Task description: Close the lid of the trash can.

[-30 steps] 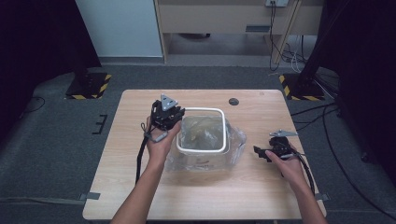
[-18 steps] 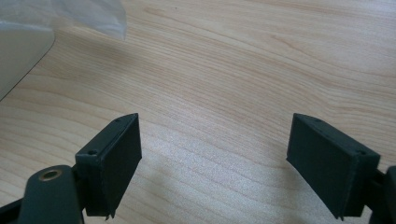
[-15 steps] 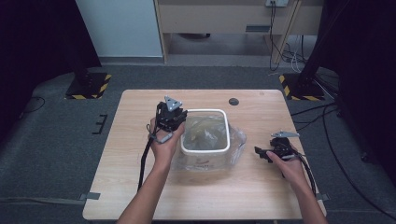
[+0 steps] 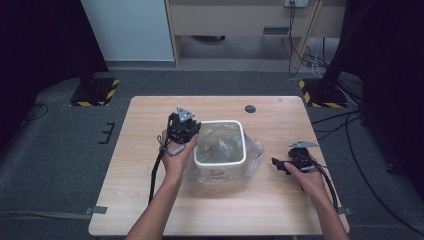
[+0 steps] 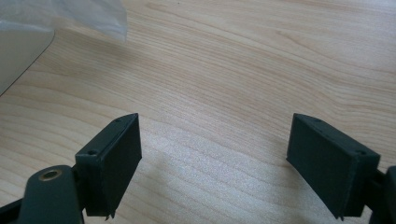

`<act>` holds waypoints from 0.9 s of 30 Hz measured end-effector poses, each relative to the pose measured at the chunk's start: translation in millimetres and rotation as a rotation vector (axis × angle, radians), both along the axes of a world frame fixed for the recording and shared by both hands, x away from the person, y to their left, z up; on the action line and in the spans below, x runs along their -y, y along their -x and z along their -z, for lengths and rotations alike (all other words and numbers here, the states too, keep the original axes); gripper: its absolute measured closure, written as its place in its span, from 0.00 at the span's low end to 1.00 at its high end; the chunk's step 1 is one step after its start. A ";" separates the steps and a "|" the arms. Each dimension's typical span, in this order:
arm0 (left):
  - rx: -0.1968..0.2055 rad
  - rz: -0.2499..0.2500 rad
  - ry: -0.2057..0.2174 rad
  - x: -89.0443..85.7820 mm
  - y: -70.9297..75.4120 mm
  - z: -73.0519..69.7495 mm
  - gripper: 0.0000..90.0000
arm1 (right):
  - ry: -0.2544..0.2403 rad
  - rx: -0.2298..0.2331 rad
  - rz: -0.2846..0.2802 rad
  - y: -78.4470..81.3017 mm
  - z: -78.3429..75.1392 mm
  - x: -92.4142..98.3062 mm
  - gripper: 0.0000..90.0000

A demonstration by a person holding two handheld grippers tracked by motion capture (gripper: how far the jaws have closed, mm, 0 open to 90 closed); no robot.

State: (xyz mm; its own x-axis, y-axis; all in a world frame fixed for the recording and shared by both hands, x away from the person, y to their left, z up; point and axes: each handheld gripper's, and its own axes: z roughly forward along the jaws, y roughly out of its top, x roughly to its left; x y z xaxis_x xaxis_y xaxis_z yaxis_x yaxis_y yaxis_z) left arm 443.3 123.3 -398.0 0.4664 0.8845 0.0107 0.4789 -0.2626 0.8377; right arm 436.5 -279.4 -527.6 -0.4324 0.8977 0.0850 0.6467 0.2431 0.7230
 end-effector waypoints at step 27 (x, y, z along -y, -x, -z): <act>0.025 0.003 -0.012 -0.7 -1.9 4.4 0.58 | 0.009 -0.009 -0.007 -0.1 3.7 -5.2 0.20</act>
State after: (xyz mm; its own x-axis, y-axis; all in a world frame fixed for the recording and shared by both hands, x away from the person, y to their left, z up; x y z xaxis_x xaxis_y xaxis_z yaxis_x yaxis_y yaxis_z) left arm 445.2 123.9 -402.4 0.4689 0.8827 0.0324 0.4572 -0.2740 0.8461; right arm 436.6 -274.2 -531.3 -0.4375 0.8956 0.0807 0.6519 0.2540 0.7145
